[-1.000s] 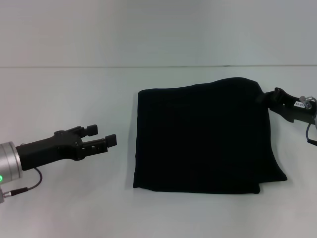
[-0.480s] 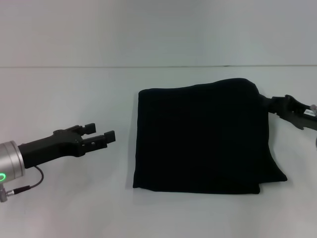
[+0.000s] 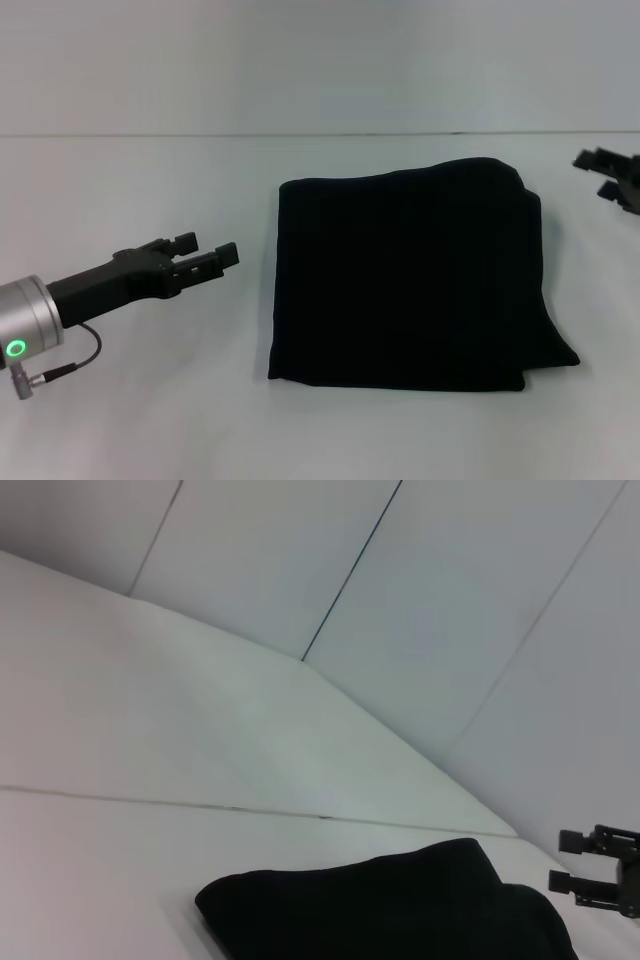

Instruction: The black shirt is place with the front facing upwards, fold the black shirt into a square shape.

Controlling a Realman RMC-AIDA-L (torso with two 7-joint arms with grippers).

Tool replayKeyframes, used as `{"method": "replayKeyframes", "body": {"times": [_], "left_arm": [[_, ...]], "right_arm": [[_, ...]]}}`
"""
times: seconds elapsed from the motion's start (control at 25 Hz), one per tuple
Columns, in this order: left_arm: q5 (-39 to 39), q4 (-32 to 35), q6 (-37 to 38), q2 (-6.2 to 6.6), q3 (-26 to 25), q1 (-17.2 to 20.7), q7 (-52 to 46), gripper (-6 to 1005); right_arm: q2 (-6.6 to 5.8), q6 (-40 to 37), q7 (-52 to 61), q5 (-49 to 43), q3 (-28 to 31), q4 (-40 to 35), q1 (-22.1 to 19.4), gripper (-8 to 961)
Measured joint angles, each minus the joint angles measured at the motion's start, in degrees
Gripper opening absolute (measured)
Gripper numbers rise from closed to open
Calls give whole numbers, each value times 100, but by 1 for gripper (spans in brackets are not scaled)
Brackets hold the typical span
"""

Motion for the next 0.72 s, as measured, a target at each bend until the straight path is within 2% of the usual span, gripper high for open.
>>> {"method": "replayKeyframes", "body": {"times": [0.04, 0.24, 0.44, 0.72], "left_arm": [[-1, -7, -7, -8, -24, 0, 3, 904], [-3, -21, -22, -52, -65, 8, 3, 904], [-4, -22, -24, -65, -69, 21, 1, 904], [-4, -29, -25, -73, -66, 16, -1, 904]], "right_arm": [[1, 60, 1, -4, -30, 26, 77, 680], [113, 441, 3, -9, -324, 185, 405, 884], [233, 678, -2, 2, -435, 228, 479, 898], [331, 767, -48, -6, -450, 259, 575, 906]]}}
